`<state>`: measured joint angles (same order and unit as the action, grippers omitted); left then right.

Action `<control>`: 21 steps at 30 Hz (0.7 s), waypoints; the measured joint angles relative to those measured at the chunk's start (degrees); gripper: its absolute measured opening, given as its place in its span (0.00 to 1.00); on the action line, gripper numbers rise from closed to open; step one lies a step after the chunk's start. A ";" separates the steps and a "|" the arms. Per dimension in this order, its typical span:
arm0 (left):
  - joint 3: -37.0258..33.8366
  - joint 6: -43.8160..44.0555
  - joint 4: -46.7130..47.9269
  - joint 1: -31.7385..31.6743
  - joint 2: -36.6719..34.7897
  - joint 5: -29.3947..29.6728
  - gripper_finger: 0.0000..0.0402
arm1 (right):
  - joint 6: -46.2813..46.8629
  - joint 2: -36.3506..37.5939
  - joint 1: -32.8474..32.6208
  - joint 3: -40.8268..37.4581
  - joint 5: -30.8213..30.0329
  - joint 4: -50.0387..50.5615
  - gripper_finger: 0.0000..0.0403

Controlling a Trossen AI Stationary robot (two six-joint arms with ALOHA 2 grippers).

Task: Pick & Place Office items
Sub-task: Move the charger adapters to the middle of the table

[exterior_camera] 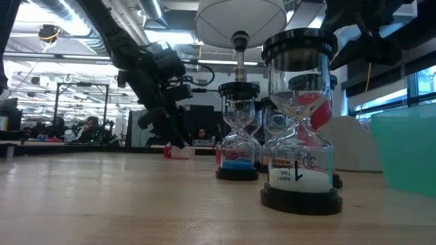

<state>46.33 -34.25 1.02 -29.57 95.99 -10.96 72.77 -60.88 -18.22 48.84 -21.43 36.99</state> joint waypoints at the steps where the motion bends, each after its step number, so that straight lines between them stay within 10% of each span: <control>1: -0.02 0.02 0.11 -0.02 0.54 -0.08 0.70 | 0.00 -0.02 0.02 0.00 0.00 -0.08 0.66; 13: 0.04 2.04 0.24 -0.16 3.72 2.38 0.69 | 0.00 0.00 0.02 0.01 0.00 -0.19 0.66; 21: 0.04 7.97 0.29 0.46 3.74 2.47 0.49 | 0.00 -0.01 0.02 0.00 -0.01 -0.19 0.66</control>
<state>46.37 -26.28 1.31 -29.11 99.72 -8.49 72.77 -60.90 -18.20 48.84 -21.44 36.80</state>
